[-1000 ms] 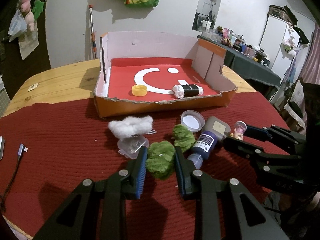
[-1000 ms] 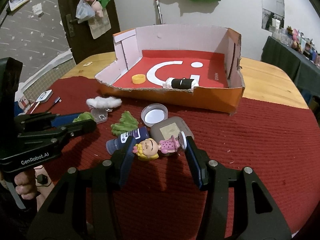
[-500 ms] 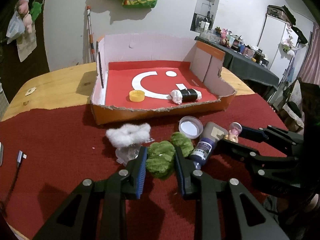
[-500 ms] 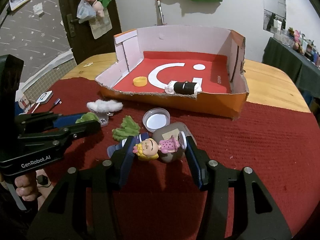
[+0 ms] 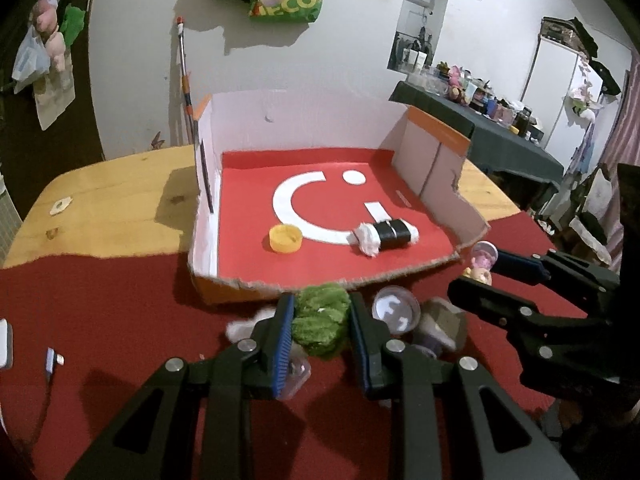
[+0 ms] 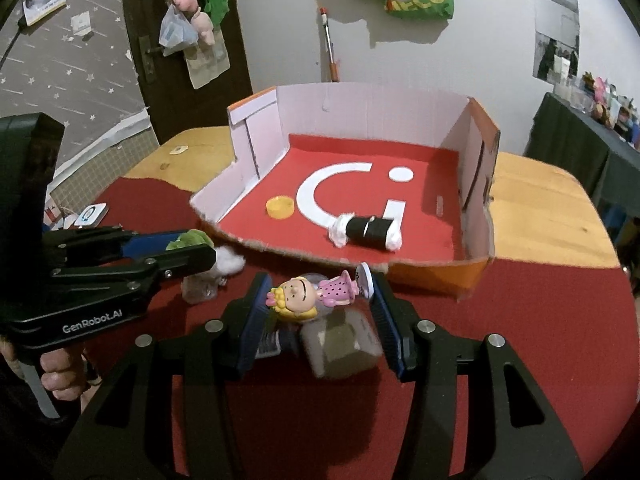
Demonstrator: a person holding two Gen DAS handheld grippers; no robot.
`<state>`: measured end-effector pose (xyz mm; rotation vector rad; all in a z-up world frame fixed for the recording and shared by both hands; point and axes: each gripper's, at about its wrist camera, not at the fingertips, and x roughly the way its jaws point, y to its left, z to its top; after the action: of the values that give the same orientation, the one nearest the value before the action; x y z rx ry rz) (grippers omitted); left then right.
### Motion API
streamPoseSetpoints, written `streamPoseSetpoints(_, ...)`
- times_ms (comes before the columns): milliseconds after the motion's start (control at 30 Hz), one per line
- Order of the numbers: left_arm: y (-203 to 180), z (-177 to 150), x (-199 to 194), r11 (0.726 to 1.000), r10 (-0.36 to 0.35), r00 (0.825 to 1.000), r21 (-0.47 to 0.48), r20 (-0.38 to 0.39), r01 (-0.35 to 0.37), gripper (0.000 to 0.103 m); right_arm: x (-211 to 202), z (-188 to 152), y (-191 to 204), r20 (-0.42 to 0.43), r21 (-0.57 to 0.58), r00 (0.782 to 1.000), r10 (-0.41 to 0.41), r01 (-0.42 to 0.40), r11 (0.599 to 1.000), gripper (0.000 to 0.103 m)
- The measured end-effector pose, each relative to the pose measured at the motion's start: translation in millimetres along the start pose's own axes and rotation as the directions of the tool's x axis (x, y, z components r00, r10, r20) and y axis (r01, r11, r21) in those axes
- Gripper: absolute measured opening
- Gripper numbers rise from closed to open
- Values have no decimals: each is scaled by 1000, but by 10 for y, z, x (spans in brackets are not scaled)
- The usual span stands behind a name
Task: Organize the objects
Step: 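Carry the green ball and doll with both grippers into the box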
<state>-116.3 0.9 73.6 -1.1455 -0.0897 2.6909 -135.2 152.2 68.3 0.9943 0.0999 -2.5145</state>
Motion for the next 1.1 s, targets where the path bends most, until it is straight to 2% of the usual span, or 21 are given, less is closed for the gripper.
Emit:
streamPoseSetpoints(433, 35, 409, 186, 999, 32, 999, 33, 14, -32, 28, 232, 362, -143, -8, 18, 1000, 24, -24, 1000, 48)
streamPoseSetpoints(1100, 323, 825, 871, 998, 62, 994, -18, -89, -64, 28, 777, 649, -390, -82, 47, 997, -10, 14, 999, 48)
